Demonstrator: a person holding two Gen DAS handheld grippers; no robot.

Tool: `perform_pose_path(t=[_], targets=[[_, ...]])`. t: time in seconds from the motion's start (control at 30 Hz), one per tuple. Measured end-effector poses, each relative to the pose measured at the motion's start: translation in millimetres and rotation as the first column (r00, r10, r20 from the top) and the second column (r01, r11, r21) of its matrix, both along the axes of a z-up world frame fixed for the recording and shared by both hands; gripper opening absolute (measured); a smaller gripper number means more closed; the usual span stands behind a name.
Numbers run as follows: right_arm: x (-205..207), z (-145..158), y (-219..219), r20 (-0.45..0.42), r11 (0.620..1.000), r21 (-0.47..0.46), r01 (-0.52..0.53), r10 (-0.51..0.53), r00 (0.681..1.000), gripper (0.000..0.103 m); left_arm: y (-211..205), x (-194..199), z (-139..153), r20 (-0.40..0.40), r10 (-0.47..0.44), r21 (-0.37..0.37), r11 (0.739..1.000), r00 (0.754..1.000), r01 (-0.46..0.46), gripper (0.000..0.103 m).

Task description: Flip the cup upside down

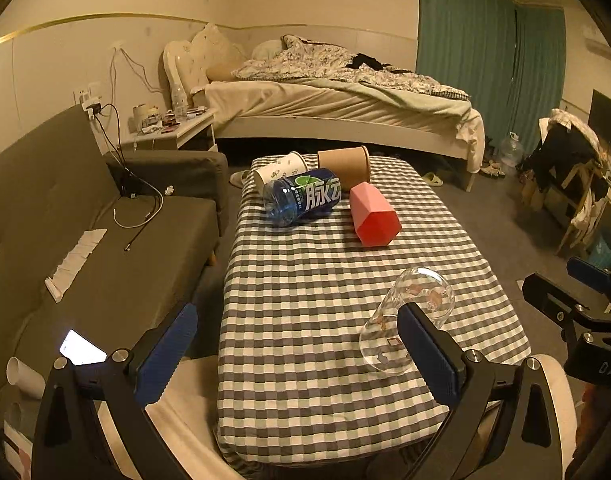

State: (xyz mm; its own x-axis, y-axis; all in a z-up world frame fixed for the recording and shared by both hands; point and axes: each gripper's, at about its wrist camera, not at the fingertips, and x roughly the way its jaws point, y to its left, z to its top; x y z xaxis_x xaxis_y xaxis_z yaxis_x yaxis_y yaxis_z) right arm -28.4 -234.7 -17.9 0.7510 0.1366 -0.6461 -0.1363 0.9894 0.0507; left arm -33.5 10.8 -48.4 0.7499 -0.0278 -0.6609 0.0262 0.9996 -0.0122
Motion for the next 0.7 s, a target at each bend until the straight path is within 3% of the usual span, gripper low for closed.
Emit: perform_pose_path(t=[0.7], targets=[[-3.9, 0.7, 3.3, 0.000, 1.000, -0.008, -0.012, 0.012, 1.000, 0.103, -0.2, 0.8, 0.3, -0.002, 0.010, -0.006, 1.000, 1.000, -0.010, 0.103]])
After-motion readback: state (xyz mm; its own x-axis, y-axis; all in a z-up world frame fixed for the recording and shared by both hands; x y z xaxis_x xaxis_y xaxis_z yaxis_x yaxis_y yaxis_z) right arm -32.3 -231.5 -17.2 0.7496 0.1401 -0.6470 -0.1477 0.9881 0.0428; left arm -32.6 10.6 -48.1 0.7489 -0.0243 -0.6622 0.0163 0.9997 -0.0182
